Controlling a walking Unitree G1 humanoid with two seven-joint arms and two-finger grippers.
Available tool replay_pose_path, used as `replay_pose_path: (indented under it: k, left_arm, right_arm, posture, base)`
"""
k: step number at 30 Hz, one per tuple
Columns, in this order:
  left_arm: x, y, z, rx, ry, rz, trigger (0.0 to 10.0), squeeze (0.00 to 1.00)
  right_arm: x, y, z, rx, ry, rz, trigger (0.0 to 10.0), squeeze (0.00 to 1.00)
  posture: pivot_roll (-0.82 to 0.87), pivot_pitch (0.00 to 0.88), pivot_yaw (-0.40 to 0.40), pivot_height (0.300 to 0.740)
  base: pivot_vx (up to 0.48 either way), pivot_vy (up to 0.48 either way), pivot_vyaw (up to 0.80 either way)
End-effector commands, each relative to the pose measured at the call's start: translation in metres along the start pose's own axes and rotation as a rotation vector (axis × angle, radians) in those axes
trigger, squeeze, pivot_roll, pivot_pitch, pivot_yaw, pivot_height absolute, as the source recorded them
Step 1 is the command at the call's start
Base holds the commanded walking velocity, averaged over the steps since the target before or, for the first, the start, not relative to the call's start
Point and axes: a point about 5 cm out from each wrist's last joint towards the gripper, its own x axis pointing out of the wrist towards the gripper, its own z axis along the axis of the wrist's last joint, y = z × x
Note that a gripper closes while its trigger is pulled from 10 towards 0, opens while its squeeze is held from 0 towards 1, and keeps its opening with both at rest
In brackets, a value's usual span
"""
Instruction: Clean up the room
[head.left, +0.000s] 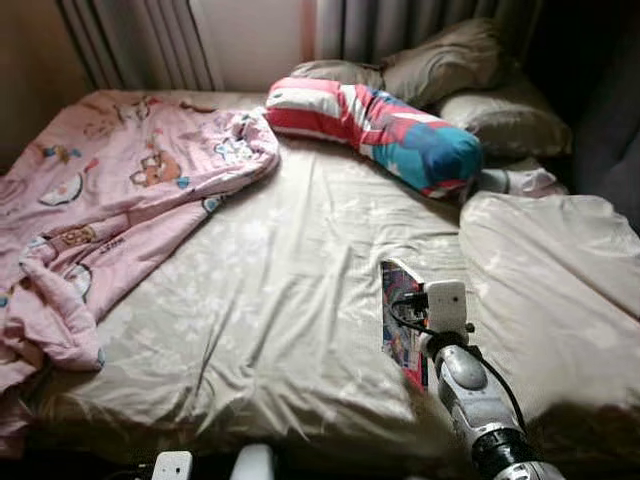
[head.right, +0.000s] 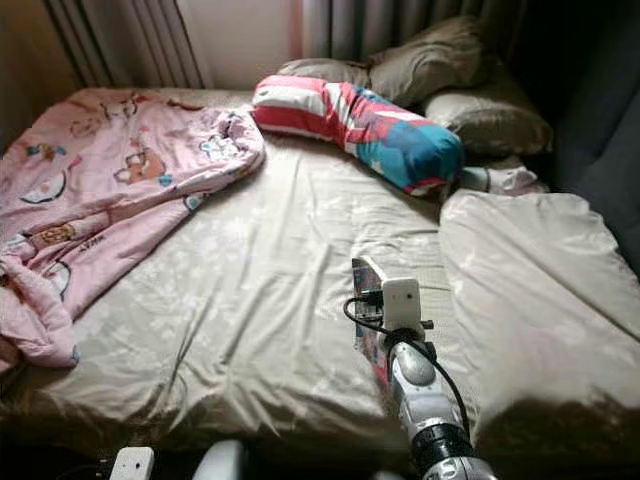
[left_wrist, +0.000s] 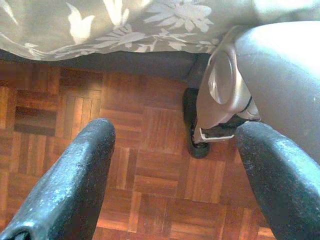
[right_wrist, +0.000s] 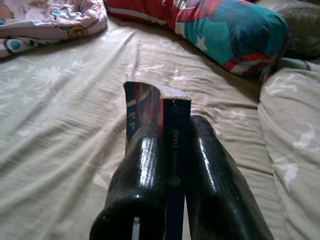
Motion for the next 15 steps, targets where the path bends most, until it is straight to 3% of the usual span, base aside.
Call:
replay_pose_path:
  k: [1, 15]
  left_arm:
    - [0.000, 0.002, 0.000, 0.020, 0.002, 0.004, 10.0, 0.00]
    - [0.000, 0.001, 0.000, 0.031, 0.001, 0.006, 10.0, 0.00]
  right_arm:
    - [0.004, -0.001, 0.009, 0.012, -0.038, -0.007, 10.0, 0.00]
    - [0.006, -0.011, 0.010, 0.002, -0.032, -0.046, 10.0, 0.00]
  posture:
    - [-0.04, 0.058, 0.024, 0.655]
    - [-0.04, 0.073, 0.027, 0.655]
  base:
    - [0.277, 0.000, 0.00]
    - [0.000, 0.000, 0.00]
